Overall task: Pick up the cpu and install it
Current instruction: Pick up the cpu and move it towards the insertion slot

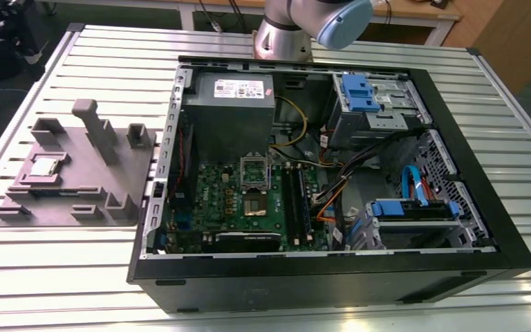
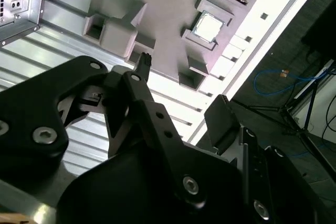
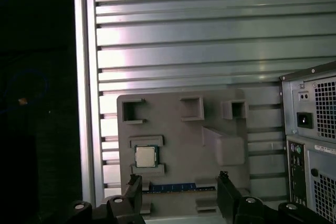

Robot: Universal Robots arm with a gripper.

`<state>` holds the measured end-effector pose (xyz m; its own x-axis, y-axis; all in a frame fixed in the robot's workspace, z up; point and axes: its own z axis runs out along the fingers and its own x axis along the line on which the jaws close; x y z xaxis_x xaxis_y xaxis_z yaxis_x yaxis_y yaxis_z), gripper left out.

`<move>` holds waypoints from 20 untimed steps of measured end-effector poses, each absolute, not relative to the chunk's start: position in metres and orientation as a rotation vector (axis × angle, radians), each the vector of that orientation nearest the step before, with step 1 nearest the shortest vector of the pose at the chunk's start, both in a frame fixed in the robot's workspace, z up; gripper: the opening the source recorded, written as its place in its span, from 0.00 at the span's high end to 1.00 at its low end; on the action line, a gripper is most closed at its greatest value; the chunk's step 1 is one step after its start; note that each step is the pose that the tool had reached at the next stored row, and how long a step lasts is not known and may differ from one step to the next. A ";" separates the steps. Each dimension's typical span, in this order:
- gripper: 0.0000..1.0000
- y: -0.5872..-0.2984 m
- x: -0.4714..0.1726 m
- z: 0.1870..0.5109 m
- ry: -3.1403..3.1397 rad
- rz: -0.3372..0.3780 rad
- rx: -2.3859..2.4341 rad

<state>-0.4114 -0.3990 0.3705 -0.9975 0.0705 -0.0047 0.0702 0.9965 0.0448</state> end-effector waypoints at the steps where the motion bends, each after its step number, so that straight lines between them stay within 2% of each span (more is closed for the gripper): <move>1: 0.33 -0.399 -0.412 0.370 3.133 0.070 0.097; 20: 0.33 -0.400 -0.434 0.350 3.157 0.073 0.053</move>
<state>-0.4338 -0.3995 0.3498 -0.9993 0.0331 0.0174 0.0338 0.9984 0.0456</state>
